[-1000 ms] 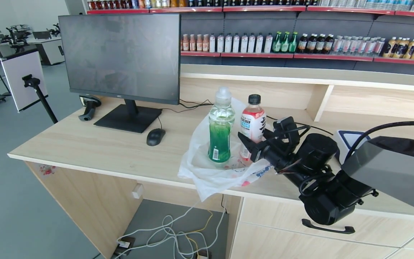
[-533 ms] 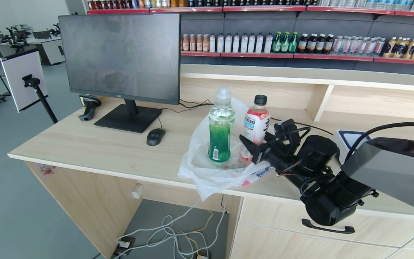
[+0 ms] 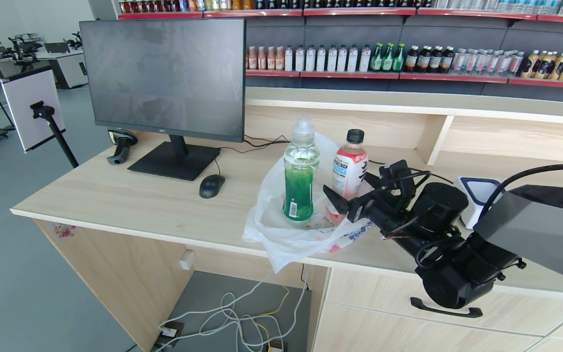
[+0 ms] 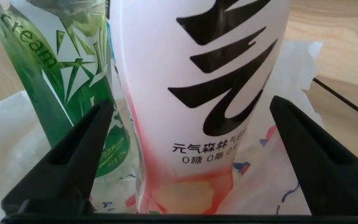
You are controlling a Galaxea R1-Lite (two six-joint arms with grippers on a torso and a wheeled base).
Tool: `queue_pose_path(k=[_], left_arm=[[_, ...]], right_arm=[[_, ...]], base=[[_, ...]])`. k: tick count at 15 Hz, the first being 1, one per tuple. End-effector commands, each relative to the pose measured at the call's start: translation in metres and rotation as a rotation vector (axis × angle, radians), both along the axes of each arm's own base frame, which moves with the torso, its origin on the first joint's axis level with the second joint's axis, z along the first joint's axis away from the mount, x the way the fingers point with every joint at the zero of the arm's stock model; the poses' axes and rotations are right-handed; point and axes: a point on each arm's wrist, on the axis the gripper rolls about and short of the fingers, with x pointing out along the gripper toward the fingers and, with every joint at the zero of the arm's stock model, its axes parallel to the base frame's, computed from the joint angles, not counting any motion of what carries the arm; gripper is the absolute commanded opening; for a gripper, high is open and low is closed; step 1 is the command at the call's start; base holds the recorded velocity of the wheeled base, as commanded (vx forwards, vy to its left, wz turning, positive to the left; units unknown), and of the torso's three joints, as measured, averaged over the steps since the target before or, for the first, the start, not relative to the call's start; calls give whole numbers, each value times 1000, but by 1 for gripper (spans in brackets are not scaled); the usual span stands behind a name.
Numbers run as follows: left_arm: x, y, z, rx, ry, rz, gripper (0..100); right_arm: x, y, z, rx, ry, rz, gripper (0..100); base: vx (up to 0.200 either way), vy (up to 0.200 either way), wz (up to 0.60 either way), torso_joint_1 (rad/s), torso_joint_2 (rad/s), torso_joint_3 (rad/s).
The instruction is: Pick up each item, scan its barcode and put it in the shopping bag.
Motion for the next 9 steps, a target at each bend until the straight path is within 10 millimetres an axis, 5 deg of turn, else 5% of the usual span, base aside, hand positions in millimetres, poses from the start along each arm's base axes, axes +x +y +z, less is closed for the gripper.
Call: queue_pose_path(k=[1, 9], left_arm=[[0, 0, 0, -1, 1, 1, 100], [0, 0, 0, -2, 1, 1, 100]], right_arm=[[-8, -2, 9, 4, -11, 2, 100], [-71, -39, 62, 26, -68, -28, 100]], base=[[0, 0, 0, 0, 0, 0], [0, 0, 0, 0, 0, 0]])
